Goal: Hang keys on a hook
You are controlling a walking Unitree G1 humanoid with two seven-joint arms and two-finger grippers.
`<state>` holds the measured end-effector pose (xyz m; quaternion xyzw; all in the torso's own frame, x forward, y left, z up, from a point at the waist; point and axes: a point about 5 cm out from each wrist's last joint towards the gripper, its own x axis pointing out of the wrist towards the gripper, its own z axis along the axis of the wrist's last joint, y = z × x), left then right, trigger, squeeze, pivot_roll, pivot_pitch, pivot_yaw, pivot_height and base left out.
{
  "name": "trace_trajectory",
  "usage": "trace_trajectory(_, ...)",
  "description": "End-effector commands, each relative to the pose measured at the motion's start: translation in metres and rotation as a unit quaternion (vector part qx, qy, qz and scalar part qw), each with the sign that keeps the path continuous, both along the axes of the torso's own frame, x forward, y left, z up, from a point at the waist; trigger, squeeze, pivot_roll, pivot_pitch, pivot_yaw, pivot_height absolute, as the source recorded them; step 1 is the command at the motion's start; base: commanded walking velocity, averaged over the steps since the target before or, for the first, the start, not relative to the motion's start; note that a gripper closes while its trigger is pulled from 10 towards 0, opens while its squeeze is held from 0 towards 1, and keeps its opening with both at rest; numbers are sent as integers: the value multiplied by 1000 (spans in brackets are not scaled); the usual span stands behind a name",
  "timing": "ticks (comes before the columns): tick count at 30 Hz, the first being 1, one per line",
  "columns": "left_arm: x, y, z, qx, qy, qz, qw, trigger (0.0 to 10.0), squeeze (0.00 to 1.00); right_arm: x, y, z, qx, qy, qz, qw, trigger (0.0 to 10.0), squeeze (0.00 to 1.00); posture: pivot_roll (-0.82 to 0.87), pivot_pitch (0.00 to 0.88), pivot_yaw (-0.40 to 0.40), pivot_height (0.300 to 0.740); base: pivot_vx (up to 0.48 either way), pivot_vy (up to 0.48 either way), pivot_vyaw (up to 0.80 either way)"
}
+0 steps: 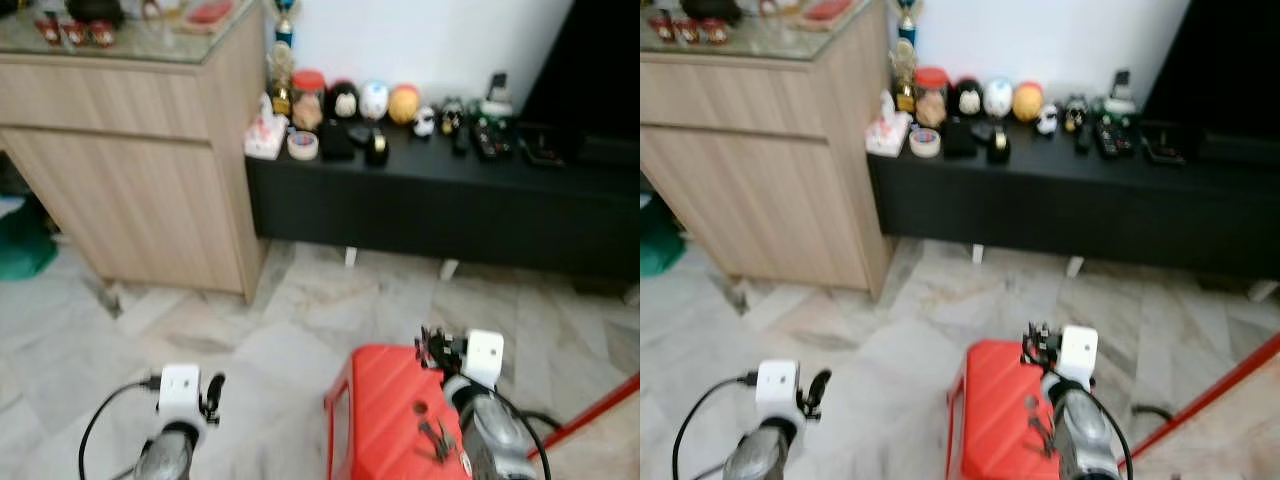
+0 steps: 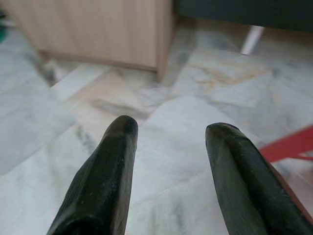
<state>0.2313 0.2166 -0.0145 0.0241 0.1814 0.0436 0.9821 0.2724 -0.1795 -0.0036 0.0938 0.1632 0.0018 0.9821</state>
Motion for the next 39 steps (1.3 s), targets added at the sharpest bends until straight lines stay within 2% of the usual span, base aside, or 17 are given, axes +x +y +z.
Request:
trace_trajectory(1,-10,3,-11,6,26,4,1000,10000,0,-4,-2,-2,3,-4,-10,1000,10000,0,100,0,-92,716,0,0,0)
trace_trajectory(5,-22,4,-25,9,66,4,998,10000,0,-5,-1,-3,1,-1,-10,1000,10000,0,93,0,-91,740,0,0,0)
trace_trajectory(8,-26,3,-29,7,78,3,997,10000,0,-6,-1,-3,2,-1,-11,1000,10000,0,95,0,-91,740,0,0,0)
trace_trajectory(11,-36,1,-41,7,115,-4,993,10000,0,-6,0,-5,-2,6,-5,1000,10000,0,102,0,-94,740,0,0,0)
trace_trajectory(24,-62,-4,-61,-2,180,-6,984,10000,0,-14,-1,-11,-19,15,-35,999,10000,0,99,0,-85,740,-79,0,0)
trace_trajectory(29,-65,-3,-63,-3,192,-3,981,10000,0,-17,-11,-15,-19,27,-54,998,10000,0,92,0,-78,740,-269,0,0)
trace_trajectory(39,-69,-5,-67,-8,211,2,977,10000,0,-16,-11,-14,-18,25,-68,997,10000,0,88,0,-76,740,-273,0,0)
